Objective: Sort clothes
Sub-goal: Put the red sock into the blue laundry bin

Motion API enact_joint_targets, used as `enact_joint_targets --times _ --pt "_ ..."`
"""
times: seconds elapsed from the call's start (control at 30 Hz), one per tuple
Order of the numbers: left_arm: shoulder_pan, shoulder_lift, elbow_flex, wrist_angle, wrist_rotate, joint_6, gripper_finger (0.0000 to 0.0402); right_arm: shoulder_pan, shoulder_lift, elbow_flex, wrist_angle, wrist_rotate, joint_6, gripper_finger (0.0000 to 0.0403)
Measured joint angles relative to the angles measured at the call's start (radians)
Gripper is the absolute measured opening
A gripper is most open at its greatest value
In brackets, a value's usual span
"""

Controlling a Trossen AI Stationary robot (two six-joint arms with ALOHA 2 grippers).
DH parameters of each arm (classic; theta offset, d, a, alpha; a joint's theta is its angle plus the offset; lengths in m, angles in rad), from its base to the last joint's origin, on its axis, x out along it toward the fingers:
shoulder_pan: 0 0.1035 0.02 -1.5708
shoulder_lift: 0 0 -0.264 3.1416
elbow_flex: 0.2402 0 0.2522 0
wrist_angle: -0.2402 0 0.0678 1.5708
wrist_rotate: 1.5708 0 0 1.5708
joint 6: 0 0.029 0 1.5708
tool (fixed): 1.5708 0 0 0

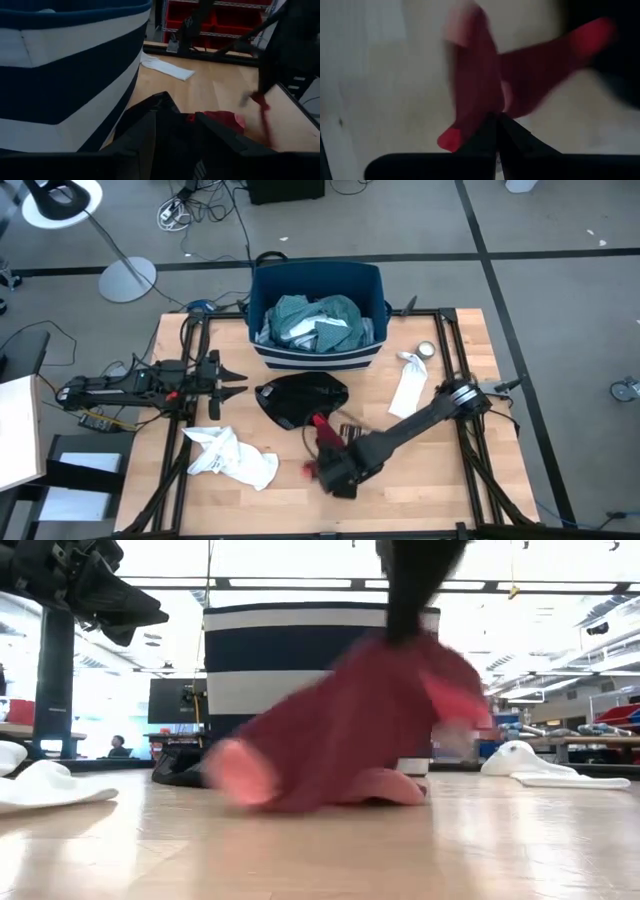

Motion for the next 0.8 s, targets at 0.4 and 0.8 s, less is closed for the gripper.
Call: enact_joint_targets --times 0.4,0.8 --pt "0.0 0.001 0.0 0.102 0.0 0.004 0.0142 -0.265 -0.355 0.002 0.059 0.339 -0.26 0.0001" --pt "0.0 0.003 0.0 0.071 -0.06 0.01 0.0142 -0.737 -0.44 0.001 0.412 0.329 -0.591 0.0002"
